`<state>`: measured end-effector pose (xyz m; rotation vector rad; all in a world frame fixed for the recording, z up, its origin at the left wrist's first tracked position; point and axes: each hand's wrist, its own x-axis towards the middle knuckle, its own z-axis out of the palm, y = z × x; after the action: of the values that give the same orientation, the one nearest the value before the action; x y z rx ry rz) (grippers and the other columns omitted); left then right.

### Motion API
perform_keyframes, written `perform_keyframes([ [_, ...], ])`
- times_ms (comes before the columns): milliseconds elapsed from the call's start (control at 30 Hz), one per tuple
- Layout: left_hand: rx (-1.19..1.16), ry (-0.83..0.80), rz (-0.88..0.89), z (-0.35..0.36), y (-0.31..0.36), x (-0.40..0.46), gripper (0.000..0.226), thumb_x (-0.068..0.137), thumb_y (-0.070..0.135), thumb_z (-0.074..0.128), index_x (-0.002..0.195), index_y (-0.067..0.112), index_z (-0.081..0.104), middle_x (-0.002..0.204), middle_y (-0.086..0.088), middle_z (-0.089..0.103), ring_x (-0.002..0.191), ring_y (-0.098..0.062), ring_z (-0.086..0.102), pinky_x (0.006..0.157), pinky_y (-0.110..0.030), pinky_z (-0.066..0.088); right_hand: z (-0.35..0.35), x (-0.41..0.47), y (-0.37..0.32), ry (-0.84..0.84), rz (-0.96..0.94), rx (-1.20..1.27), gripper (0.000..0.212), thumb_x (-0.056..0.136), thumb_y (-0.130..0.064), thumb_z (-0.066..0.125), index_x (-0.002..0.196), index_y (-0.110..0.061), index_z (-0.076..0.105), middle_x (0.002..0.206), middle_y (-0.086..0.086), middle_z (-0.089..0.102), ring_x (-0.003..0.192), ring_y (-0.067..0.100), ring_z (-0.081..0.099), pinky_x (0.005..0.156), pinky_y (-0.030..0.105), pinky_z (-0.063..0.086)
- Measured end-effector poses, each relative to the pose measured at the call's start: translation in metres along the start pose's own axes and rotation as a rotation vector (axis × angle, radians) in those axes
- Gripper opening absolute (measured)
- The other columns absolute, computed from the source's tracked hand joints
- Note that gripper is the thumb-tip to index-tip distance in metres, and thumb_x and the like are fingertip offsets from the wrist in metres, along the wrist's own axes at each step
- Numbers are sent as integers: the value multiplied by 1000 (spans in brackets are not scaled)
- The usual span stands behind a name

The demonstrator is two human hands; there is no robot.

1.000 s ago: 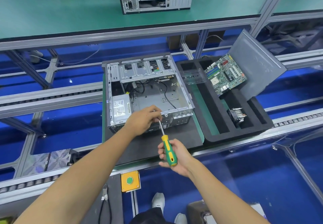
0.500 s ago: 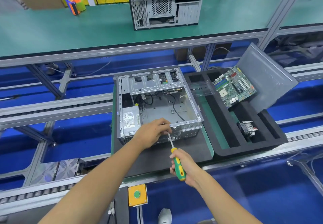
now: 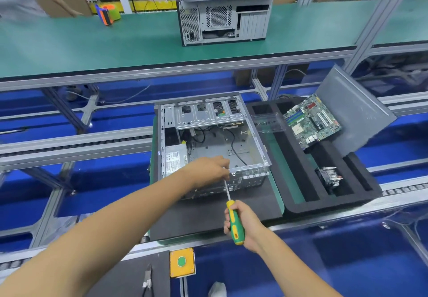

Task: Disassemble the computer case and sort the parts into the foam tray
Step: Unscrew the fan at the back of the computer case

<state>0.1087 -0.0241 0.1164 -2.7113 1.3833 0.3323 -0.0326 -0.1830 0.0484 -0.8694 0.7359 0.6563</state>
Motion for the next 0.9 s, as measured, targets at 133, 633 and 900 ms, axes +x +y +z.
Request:
perform_keyframes([
  [133, 224, -80, 32, -18, 12, 6, 24, 90, -4, 59, 110, 8, 62, 119, -8, 50, 110, -28, 51, 65, -42, 50, 5, 0, 0, 60, -30, -79, 13, 83, -11, 63, 89, -11, 51, 61, 5, 49, 53, 20, 51, 51, 31, 50],
  [633, 120, -49, -6, -20, 17, 6, 25, 96, 1, 54, 116, 12, 63, 115, -7, 54, 109, -26, 52, 63, -36, 36, -11, -5, -5, -193, 0, -27, 33, 85, -27, 49, 88, -3, 71, 80, 10, 58, 62, 20, 55, 58, 33, 52],
  [900, 98, -27, 8, -14, 11, 4, 20, 101, 9, 53, 118, 16, 62, 116, -4, 54, 112, -23, 50, 65, -34, 38, -9, -5, -3, -59, -14, -143, 23, 94, -24, 52, 95, -5, 64, 74, 8, 59, 61, 19, 61, 53, 30, 51],
])
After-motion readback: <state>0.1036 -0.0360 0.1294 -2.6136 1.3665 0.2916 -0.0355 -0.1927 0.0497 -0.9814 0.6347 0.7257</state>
